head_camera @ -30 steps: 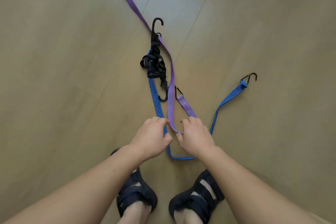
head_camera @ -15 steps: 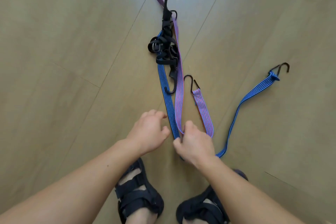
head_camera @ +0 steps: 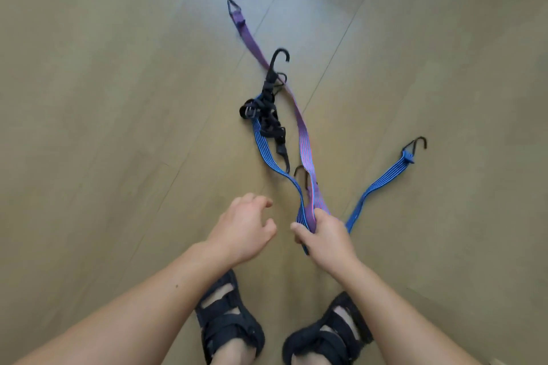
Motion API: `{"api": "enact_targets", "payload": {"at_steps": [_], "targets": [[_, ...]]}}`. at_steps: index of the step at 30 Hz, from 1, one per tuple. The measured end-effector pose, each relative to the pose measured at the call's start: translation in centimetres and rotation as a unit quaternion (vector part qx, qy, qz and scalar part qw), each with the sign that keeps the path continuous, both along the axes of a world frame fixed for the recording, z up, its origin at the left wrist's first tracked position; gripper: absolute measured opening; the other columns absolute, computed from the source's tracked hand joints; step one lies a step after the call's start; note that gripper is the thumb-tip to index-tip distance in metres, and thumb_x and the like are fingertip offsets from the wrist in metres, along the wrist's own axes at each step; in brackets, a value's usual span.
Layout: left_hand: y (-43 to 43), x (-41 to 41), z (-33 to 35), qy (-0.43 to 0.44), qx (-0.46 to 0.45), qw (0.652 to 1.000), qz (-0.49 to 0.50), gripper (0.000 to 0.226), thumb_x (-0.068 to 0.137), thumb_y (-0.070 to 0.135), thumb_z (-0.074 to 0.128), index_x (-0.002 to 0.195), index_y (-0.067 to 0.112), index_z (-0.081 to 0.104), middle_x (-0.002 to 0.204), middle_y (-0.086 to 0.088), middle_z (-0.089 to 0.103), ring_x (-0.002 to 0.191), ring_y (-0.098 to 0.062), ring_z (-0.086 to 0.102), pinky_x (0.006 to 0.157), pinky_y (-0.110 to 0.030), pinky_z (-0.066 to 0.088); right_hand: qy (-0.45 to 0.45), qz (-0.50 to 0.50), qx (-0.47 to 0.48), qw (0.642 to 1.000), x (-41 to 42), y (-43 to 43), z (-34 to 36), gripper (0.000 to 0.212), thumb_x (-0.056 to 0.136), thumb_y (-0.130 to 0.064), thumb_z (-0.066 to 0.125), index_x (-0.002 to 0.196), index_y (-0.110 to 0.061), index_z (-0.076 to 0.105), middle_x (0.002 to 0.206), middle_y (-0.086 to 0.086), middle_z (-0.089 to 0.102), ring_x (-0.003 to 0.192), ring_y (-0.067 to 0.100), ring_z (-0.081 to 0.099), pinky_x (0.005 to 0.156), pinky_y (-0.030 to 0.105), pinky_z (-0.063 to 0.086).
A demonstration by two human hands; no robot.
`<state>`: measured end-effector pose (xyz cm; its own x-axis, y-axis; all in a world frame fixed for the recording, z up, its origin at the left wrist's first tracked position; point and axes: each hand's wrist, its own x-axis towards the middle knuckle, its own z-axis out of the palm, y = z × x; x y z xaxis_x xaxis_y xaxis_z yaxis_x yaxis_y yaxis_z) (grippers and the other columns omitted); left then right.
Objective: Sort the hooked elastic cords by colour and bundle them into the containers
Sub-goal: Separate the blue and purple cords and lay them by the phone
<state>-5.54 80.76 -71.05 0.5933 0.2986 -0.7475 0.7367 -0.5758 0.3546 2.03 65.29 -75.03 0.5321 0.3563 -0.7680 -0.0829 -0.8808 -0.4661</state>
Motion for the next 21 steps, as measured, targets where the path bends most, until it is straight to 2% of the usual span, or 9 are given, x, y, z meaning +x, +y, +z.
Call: {"api": "enact_targets", "payload": {"at_steps": [4,7,10,13,15,17,18,20,21], "targets": [[0.2,2.3,8.8,-0.048,-0.004,0.999,0.011,0.043,0.094,0.033,0.050,0.136,0.022,0.051,0.138,0.002,0.052,0.130,-0.016,0.045,0.107,-0.027,0.035,-0.028,-0.102,0.117,0.987,3.4,1.3,11.1,0.039,0.079,-0.044,0.070,0.074,-0.007,0.060,0.067,0.007,0.067,0.068,0.026,0.061,0.070,0.041,0.052],[0.3,3.7,16.1,-0.078,-0.016,0.997,0.019,0.043,0.093,0.032,0.052,0.135,0.022,0.053,0.136,0.004,0.055,0.128,-0.013,0.048,0.107,-0.027,0.036,-0.031,-0.118,0.184,0.975,5.5,2.4,20.1,0.040,0.078,-0.042,0.071,0.070,-0.005,0.057,0.062,0.010,0.062,0.057,0.020,0.052,0.061,0.038,0.048],[0.1,4.7,23.6,-0.098,-0.053,0.993,0.025,0.047,0.091,0.031,0.058,0.137,0.024,0.051,0.138,0.009,0.054,0.129,-0.007,0.046,0.108,-0.021,0.033,-0.028,-0.145,0.233,0.961,7.7,2.8,28.6,0.033,0.086,-0.023,0.072,0.067,-0.003,0.054,0.055,-0.006,0.046,0.055,0.010,0.039,0.055,0.029,0.035],[-0.5,5.8,31.8,-0.140,-0.108,0.982,0.069,0.051,0.087,0.031,0.067,0.135,0.027,0.051,0.130,0.016,0.055,0.119,0.006,0.049,0.096,-0.010,0.035,0.005,-0.147,0.280,0.949,9.3,2.8,36.7,0.020,0.088,-0.014,0.069,0.078,0.001,0.063,0.064,-0.001,0.052,0.061,0.010,0.044,0.060,0.028,0.039],[-1.1,6.8,36.9,-0.171,-0.152,0.968,0.100,0.042,0.086,0.029,0.070,0.125,0.030,0.055,0.115,0.023,0.059,0.090,0.022,0.051,0.077,-0.003,0.037,0.009,-0.118,0.292,0.949,10.0,2.7,41.8,0.019,0.085,-0.020,0.070,0.079,-0.002,0.067,0.068,0.003,0.059,0.064,0.012,0.051,0.064,0.032,0.044],[-1.8,7.9,41.6,-0.189,-0.210,0.949,0.137,0.030,0.087,0.023,0.068,0.116,0.027,0.061,0.094,0.023,0.064,0.064,0.016,0.050,0.064,-0.007,0.039,-0.006,-0.093,0.297,0.950,10.6,2.6,46.4,0.020,0.084,-0.021,0.070,0.076,-0.002,0.067,0.069,0.007,0.061,0.066,0.014,0.054,0.065,0.033,0.046],[-2.1,8.3,43.9,-0.195,-0.234,0.940,0.153,0.024,0.088,0.024,0.067,0.112,0.026,0.064,0.088,0.020,0.067,0.060,0.010,0.049,0.064,-0.014,0.044,-0.017,-0.083,0.300,0.950,10.8,2.4,48.7,0.021,0.084,-0.021,0.069,0.077,-0.002,0.066,0.070,0.010,0.062,0.066,0.015,0.055,0.065,0.033,0.047],[-2.6,8.5,47.5,-0.211,-0.255,0.926,0.180,0.026,0.085,0.040,0.064,0.107,0.027,0.069,0.088,0.005,0.070,0.072,-0.010,0.052,0.073,-0.044,0.052,-0.039,-0.074,0.306,0.948,11.2,1.8,52.8,0.027,0.088,-0.026,0.066,0.079,0.000,0.066,0.069,0.011,0.059,0.065,0.017,0.053,0.062,0.033,0.045],[-2.8,8.3,49.0,-0.219,-0.263,0.921,0.186,0.030,0.082,0.047,0.061,0.105,0.029,0.069,0.087,-0.003,0.069,0.077,-0.014,0.050,0.073,-0.051,0.050,-0.039,-0.079,0.313,0.946,11.3,1.3,54.8,0.029,0.093,-0.024,0.062,0.081,0.003,0.065,0.066,0.009,0.054,0.062,0.015,0.049,0.058,0.030,0.042]]}}
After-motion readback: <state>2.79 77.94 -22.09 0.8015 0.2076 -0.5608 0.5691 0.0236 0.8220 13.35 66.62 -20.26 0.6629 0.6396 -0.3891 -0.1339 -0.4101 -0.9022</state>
